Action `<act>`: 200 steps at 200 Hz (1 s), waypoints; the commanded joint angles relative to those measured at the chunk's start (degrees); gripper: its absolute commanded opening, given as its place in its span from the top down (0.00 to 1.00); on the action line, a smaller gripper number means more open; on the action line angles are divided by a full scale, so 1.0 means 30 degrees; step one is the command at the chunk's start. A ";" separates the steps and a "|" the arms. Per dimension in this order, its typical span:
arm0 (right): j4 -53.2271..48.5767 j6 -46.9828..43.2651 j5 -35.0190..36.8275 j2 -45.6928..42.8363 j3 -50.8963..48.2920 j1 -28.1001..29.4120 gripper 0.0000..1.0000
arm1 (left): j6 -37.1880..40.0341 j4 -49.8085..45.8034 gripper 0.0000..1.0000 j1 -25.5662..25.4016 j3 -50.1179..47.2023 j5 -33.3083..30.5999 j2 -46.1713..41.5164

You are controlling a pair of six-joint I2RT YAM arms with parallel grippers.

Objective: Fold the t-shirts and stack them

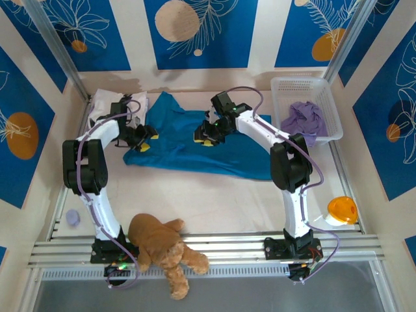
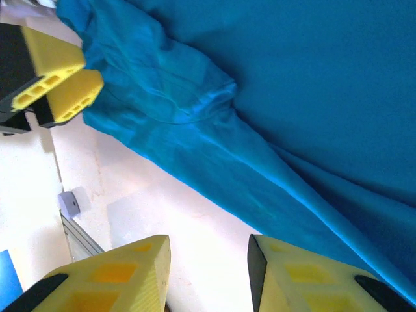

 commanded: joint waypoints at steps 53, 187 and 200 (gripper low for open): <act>0.0043 0.0171 -0.0015 -0.0888 -0.0295 -0.0490 0.62 | 0.0248 0.0168 0.51 -0.0126 0.0455 -0.0624 0.0832; 0.0541 0.0443 -0.0710 -0.1152 -0.0785 -0.0963 0.62 | -0.0214 -0.0218 1.00 -0.0353 0.3251 -0.0236 0.1885; 0.0556 0.0443 -0.0737 -0.1184 -0.0895 -0.0977 0.62 | -0.1008 0.0552 1.00 -0.0361 0.3546 0.0709 0.2281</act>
